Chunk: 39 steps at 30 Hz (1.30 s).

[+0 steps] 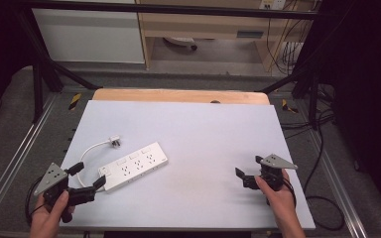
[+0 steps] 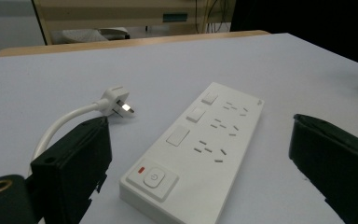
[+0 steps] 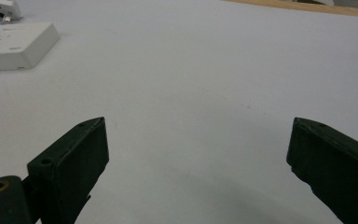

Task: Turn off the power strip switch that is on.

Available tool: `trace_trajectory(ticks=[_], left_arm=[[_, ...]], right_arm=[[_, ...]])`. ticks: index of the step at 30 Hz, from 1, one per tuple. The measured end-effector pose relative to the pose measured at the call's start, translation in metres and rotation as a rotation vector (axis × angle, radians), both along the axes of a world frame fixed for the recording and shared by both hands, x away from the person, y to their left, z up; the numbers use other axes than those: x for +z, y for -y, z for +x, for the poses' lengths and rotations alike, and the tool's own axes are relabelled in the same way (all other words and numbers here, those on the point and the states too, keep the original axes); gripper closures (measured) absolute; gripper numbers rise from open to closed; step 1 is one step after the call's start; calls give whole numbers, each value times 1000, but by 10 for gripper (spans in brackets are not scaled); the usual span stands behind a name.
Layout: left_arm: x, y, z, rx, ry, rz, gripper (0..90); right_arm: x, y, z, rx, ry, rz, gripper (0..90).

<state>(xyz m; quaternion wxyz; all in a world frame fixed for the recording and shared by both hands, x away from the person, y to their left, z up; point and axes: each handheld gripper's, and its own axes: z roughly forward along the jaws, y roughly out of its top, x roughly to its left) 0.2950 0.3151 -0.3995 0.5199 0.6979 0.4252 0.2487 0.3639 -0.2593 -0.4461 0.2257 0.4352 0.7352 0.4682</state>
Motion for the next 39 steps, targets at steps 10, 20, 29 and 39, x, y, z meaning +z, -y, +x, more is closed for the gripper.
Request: trace_trajectory(ticks=[10,20,29,39], left_arm=[[0,2,0,-3,-2,6,57],[1,3,-1,-13,10,5,54],[3,3,-1,-20,11,-8,53],[7,2,-1,-34,13,-34,47]], right_arm=[[0,-2,0,3,8,-16,54],[3,-1,-2,-5,20,-8,51],[3,-2,-2,-7,19,-12,47],[3,-2,-2,-5,24,-9,46]])
